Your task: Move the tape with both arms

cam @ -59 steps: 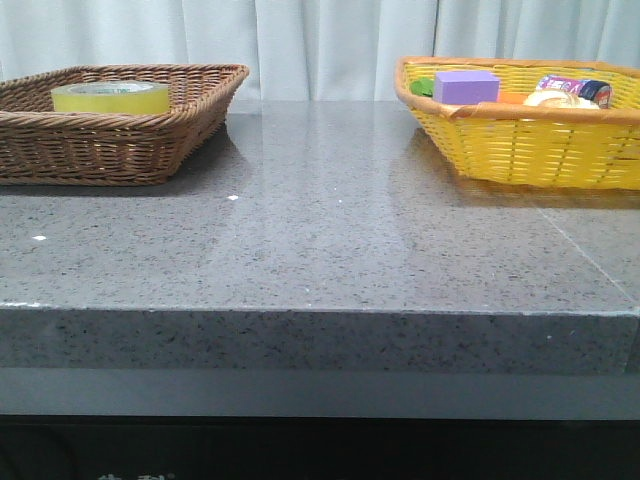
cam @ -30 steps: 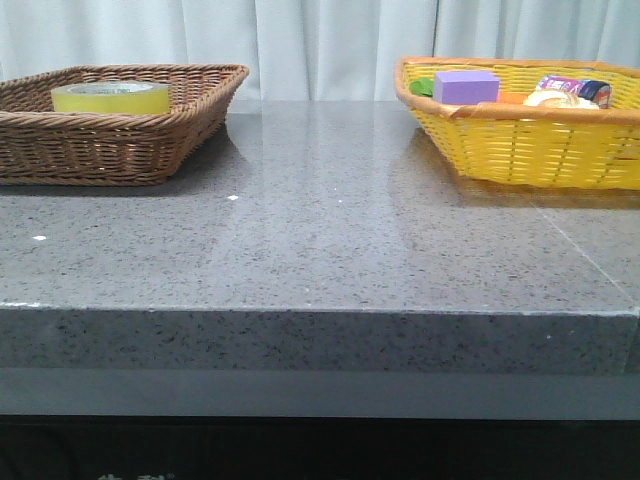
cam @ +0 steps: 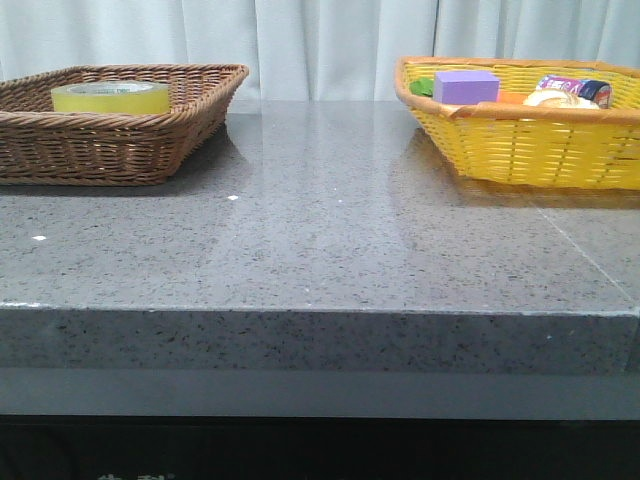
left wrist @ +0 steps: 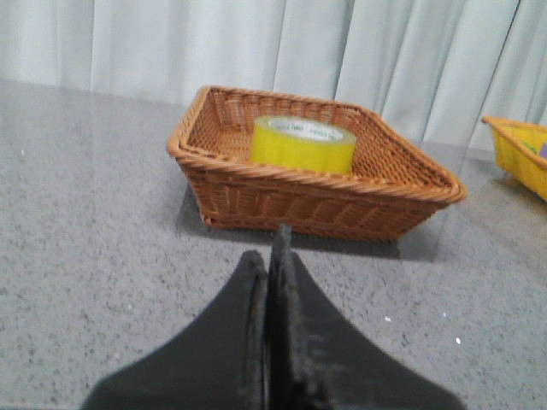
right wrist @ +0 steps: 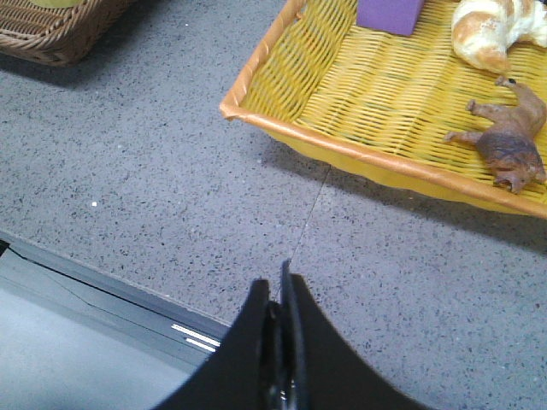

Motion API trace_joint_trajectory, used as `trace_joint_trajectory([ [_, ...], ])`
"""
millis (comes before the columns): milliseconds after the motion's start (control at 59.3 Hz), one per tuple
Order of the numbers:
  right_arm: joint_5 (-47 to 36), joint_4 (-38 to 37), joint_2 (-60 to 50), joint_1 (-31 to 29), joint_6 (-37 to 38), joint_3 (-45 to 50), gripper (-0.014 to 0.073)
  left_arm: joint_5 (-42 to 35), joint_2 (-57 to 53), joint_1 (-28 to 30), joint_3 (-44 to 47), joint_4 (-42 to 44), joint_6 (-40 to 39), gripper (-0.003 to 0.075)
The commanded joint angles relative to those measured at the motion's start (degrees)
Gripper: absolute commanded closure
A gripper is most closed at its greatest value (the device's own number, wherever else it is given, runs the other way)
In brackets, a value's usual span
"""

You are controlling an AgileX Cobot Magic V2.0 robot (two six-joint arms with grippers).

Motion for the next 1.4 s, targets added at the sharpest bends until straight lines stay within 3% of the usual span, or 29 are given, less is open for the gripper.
trace_joint_trajectory([
  [0,-3.6,-0.9,-0.2,-0.2,0.0,-1.5,0.0662,-6.2,-1.0,0.1,2.1,1.6,-1.3,0.0740],
  [135,-3.6,-0.9,-0.2,-0.2,0.0,-1.5,0.0662,-6.2,-1.0,0.1,2.1,5.2,-5.7,0.0740],
  [1079,-3.8,-1.2,-0.8,-0.4,0.0,-0.8,0.0662,-6.2,-1.0,0.1,2.1,5.1,-5.7,0.0740],
  [1180,-8.5,-0.3,-3.7,-3.3,-1.4,3.6,0.0660,-6.2,-1.0,0.1,2.1,5.1,-5.7,0.0740],
  [1382,-25.9,2.2,-15.5,-11.0,-4.7,19.5,0.0660,-6.2,-1.0,0.1,2.1,5.1,-5.7,0.0740],
])
